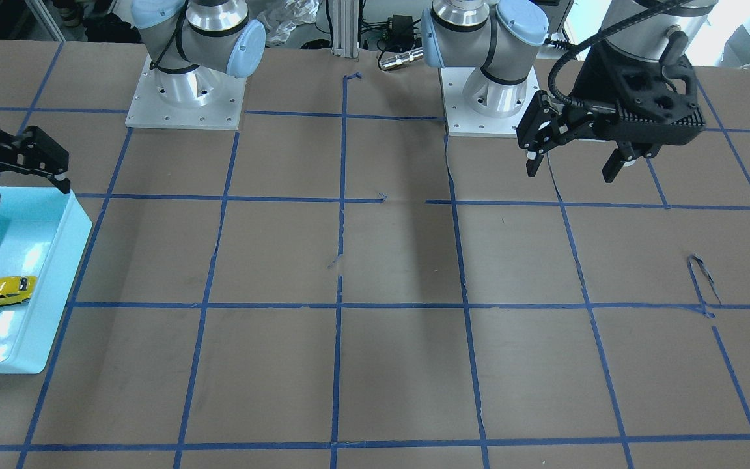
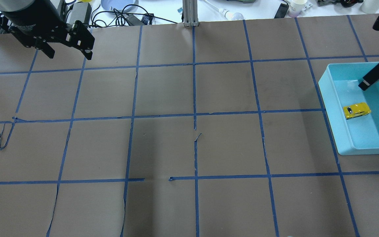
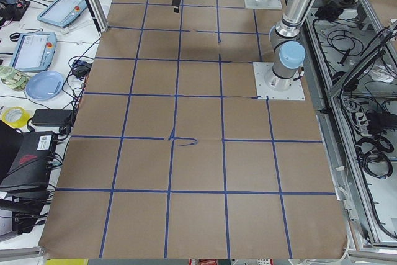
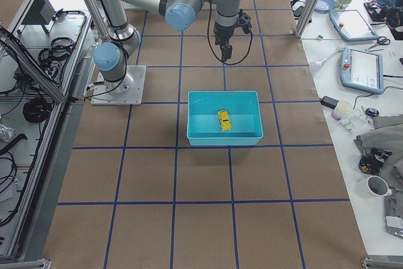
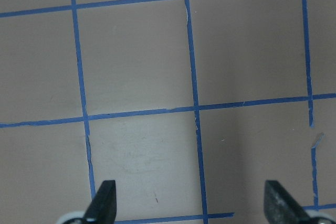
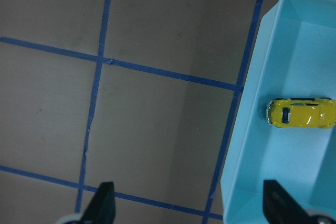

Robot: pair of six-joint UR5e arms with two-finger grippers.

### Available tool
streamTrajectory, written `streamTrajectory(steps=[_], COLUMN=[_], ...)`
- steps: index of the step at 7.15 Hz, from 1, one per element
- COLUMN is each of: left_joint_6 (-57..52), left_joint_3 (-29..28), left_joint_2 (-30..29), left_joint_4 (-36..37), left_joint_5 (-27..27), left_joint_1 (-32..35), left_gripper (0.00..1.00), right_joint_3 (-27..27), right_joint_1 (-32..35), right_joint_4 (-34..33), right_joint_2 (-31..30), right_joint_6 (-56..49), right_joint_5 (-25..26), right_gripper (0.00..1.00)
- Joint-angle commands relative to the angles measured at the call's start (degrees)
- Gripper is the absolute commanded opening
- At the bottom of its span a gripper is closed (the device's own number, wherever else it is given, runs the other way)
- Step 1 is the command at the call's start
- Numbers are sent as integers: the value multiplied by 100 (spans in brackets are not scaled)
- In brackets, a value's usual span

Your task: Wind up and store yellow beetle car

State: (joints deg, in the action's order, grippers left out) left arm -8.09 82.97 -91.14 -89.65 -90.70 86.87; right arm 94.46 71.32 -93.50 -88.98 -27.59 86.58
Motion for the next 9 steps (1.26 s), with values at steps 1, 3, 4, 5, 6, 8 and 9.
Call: streamTrajectory(steps=[1,3,4,5,6,8,9], left_joint_6=[0,0,0,0,0,0,0], left_joint_3=[0,9,9,9,9,9,9], left_joint_2=[0,0,0,0,0,0,0], left_joint_4=[0,0,0,0,0,0,0], left_joint_5=[0,0,0,0,0,0,0], left_joint_1=[-3,-3,-3,-3,-3,-3,-3], left_gripper=[100,100,100,100,100,100,100], right_joint_3=[-16,10,37,-24,-16,28,37], right_joint_1=[906,1539,1743,1727,1736,1727,1719], right_joint_4=[-63,-80,-81,-37,7,51,243], right_joint_2=[-14,-23,-22,-57,-301,-610,-637], right_joint_6=[1672,2533,2844,2864,2882,2908,2908], right_joint_5=[-63,-11,34,8,25,217,610], right_gripper=[100,100,100,100,100,100,100])
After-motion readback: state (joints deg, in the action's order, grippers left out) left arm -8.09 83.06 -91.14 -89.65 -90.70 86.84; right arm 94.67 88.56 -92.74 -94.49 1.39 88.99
